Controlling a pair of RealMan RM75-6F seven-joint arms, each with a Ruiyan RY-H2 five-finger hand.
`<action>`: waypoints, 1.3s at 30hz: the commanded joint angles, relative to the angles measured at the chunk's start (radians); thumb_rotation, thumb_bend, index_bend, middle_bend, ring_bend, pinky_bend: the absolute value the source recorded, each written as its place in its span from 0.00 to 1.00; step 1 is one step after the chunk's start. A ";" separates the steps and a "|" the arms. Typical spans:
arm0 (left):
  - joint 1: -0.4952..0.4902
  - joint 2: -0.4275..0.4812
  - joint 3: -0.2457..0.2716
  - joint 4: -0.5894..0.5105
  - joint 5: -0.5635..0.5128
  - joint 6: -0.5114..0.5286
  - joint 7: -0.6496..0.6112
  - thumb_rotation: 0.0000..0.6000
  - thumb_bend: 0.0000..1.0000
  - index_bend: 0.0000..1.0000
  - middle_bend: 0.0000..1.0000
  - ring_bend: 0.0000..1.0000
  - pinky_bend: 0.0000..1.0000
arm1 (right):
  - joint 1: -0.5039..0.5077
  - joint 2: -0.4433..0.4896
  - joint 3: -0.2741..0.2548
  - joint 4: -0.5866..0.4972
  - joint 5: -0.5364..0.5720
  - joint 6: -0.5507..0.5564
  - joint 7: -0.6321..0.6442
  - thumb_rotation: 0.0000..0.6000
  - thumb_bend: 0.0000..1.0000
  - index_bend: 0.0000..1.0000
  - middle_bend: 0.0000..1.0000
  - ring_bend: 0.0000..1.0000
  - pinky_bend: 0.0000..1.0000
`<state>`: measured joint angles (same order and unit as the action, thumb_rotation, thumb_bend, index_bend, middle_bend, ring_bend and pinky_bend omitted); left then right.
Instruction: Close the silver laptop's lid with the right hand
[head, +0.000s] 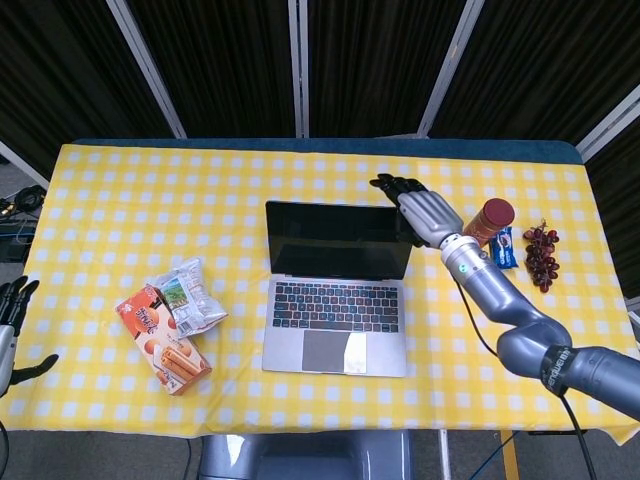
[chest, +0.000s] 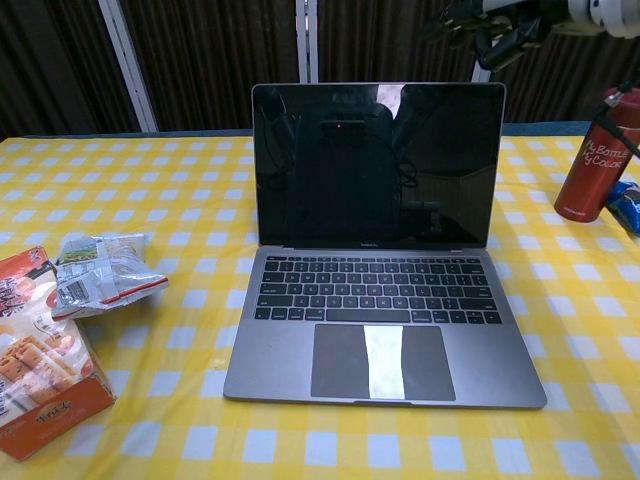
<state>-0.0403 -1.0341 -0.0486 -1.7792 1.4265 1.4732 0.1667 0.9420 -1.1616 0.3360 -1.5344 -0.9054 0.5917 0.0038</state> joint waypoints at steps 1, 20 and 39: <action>-0.001 0.001 -0.001 0.001 -0.003 -0.002 -0.002 1.00 0.00 0.00 0.00 0.00 0.00 | 0.034 -0.033 -0.025 0.026 0.051 -0.003 -0.039 1.00 1.00 0.02 0.05 0.00 0.00; -0.009 0.002 -0.003 0.007 -0.018 -0.008 -0.014 1.00 0.00 0.00 0.00 0.00 0.00 | 0.085 -0.090 -0.067 0.061 0.143 0.023 -0.069 1.00 1.00 0.19 0.29 0.19 0.14; -0.008 0.005 0.007 0.000 -0.001 0.003 -0.015 1.00 0.00 0.00 0.00 0.00 0.00 | 0.024 0.038 -0.072 -0.131 -0.049 0.028 -0.007 1.00 1.00 0.23 0.33 0.23 0.16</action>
<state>-0.0484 -1.0294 -0.0421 -1.7788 1.4255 1.4760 0.1512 0.9785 -1.1454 0.2696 -1.6370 -0.9244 0.6218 -0.0096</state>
